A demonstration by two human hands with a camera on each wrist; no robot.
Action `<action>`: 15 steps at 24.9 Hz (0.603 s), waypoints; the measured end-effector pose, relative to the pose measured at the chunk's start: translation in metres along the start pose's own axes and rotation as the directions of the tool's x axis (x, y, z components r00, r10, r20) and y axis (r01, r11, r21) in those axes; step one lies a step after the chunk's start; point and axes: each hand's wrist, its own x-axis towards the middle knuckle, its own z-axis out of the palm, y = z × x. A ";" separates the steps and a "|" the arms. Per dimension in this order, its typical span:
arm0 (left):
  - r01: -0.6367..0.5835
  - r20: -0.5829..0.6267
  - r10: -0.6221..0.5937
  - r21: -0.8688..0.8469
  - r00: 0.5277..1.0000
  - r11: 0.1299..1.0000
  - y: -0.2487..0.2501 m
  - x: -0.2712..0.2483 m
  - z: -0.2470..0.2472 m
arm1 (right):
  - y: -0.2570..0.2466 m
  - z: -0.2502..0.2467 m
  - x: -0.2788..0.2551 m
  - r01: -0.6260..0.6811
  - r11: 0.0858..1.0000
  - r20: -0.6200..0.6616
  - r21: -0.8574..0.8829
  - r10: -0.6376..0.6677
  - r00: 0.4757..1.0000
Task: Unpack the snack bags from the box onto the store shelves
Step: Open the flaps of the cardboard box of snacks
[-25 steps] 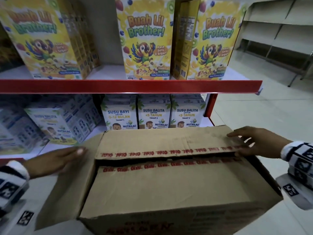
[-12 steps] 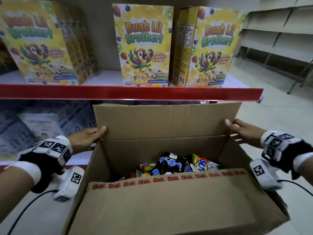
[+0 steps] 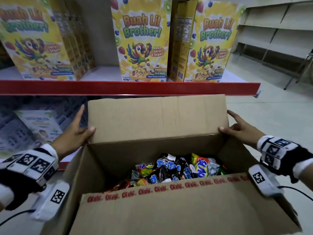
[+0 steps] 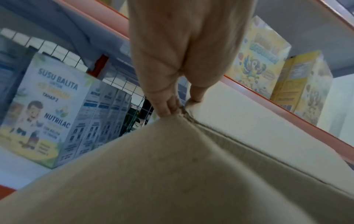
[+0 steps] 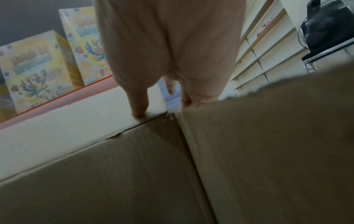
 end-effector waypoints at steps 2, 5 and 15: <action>-0.024 0.052 0.023 0.011 0.998 1.000 0.002 0.003 -0.001 | 0.001 0.000 0.003 0.036 0.999 -0.016 0.005 -0.036 0.999; 0.031 0.066 -0.026 -0.083 0.997 0.996 0.000 -0.004 -0.007 | 0.008 -0.008 -0.001 0.120 0.987 -0.029 0.110 -0.118 0.993; 0.027 0.231 -0.295 0.744 0.927 0.668 0.007 -0.003 0.010 | 0.001 -0.001 0.000 0.028 0.877 0.188 -0.480 0.072 0.979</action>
